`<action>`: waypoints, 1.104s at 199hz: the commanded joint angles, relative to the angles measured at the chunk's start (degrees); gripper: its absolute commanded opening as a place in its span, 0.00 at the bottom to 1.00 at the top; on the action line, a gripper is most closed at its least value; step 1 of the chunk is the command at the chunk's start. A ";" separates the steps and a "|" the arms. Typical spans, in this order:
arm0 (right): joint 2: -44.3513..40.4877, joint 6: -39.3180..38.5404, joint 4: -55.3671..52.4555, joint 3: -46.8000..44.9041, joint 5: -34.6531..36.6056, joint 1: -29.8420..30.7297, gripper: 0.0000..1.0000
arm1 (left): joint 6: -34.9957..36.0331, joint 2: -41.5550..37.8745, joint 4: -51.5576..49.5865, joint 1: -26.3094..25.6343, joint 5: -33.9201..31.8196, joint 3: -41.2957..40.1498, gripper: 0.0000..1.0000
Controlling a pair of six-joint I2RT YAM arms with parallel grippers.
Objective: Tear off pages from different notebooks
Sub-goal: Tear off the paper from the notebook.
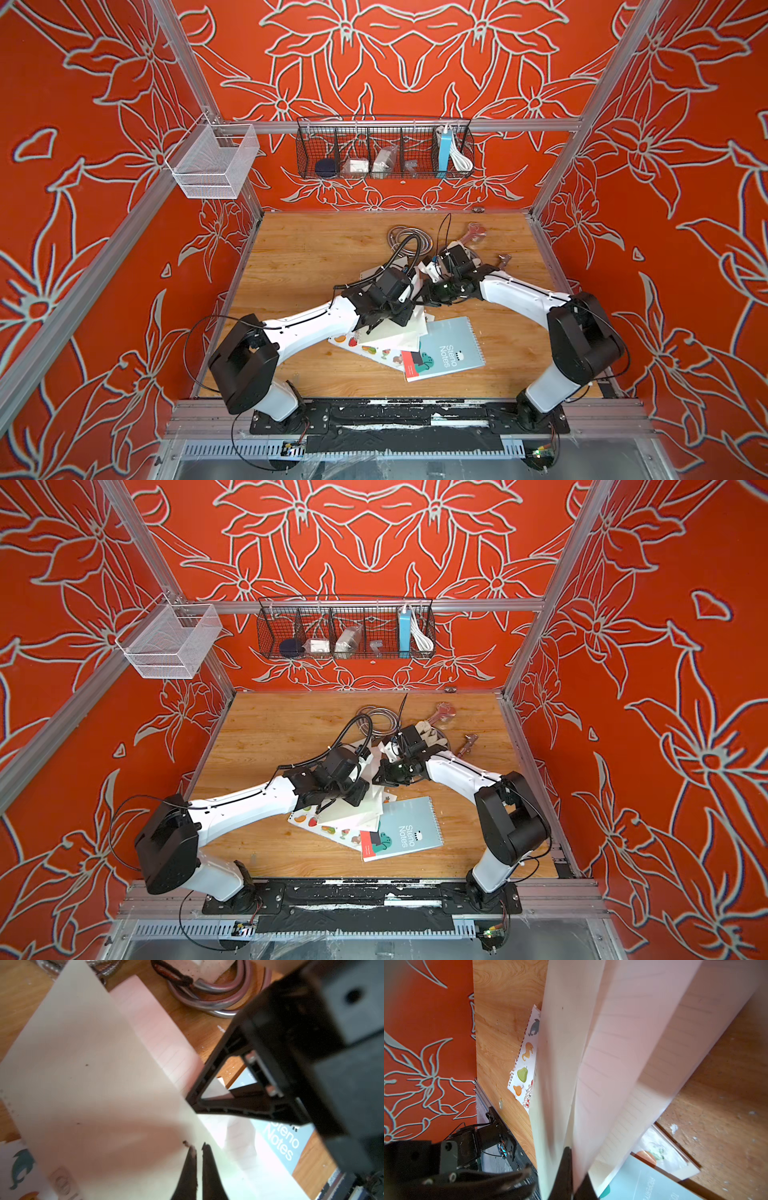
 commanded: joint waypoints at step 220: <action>2.32 -0.23 2.37 1.54 -5.39 0.35 0.00 | 5.90 -7.06 -13.64 -6.64 -8.59 -5.49 0.92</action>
